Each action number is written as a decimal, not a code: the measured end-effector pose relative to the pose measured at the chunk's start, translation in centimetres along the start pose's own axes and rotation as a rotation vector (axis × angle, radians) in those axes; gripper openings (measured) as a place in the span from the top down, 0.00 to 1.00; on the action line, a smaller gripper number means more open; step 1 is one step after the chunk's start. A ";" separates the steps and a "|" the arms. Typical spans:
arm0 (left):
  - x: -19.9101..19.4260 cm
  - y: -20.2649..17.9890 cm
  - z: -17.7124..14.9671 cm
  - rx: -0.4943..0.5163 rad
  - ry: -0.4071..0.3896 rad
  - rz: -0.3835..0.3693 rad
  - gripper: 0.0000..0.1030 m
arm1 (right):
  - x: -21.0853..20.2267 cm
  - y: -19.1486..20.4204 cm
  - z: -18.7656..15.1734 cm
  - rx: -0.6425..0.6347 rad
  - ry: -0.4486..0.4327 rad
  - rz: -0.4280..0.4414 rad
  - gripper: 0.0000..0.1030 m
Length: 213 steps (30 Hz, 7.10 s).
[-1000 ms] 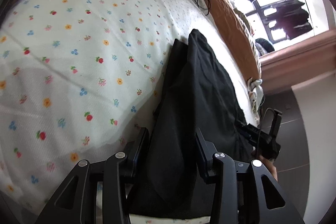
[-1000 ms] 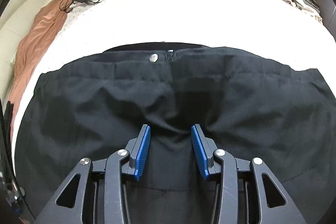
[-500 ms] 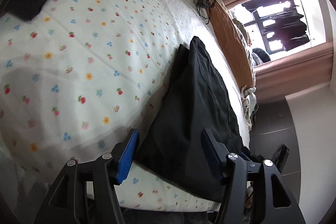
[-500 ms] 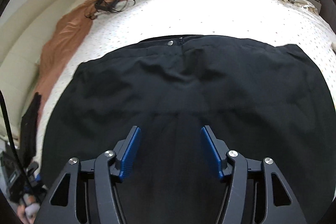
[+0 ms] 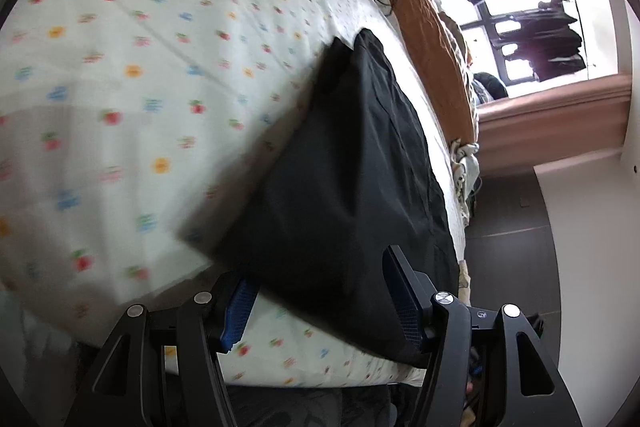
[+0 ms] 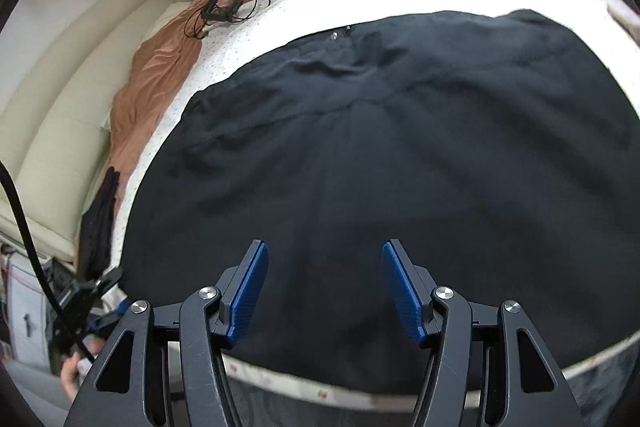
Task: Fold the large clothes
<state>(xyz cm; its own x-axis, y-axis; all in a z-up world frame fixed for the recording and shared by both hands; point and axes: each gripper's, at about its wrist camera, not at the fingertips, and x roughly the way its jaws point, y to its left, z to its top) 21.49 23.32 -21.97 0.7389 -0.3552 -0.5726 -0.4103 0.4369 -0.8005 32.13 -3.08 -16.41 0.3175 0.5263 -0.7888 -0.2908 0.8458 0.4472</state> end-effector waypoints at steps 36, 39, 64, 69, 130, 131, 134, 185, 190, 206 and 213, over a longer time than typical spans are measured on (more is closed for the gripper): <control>0.5 -16.0 0.7 0.260 -0.066 -0.230 0.86 | 2.2 -2.5 -3.9 0.036 -0.029 0.030 0.60; 1.0 -19.3 -0.1 0.316 -0.056 -0.254 0.86 | 1.8 -3.9 -3.5 0.097 -0.018 0.104 0.66; 17.4 -32.9 -9.9 0.522 0.240 -0.194 0.87 | -10.7 -16.6 -4.8 0.291 -0.234 0.090 0.66; 21.5 -33.0 -13.4 0.534 0.332 -0.163 0.87 | -12.1 -19.0 -5.7 0.333 -0.257 0.064 0.66; 16.2 -18.9 -12.4 0.496 0.353 0.038 0.43 | -11.4 -23.2 -4.5 0.444 -0.348 0.119 0.93; 16.4 -19.1 -12.8 0.498 0.366 0.028 0.45 | -11.3 -23.7 -4.8 0.458 -0.343 0.127 0.93; 16.3 -19.7 -13.6 0.517 0.359 0.029 0.45 | -11.1 -25.0 -5.7 0.488 -0.338 0.139 0.93; 16.8 -20.1 -10.1 0.624 0.299 0.148 0.49 | -14.1 -24.9 -6.7 0.384 -0.203 0.068 0.36; 18.9 -20.7 -7.4 0.567 0.294 0.129 0.47 | -14.5 -26.4 -3.0 0.337 -0.202 0.065 0.27; 27.4 -22.6 -2.1 0.559 0.328 0.136 0.39 | -5.3 -28.7 7.4 0.310 -0.057 0.197 0.20; 29.4 -23.6 -0.2 0.585 0.320 0.134 0.40 | -2.7 -28.2 10.9 0.283 -0.018 0.243 0.20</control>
<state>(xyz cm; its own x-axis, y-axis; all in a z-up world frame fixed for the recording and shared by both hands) 52.78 2.35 -19.99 0.4703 -0.4549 -0.7562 -0.0636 0.8372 -0.5431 49.36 -27.36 -22.29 0.2863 0.7143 -0.6386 -0.0993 0.6850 0.7217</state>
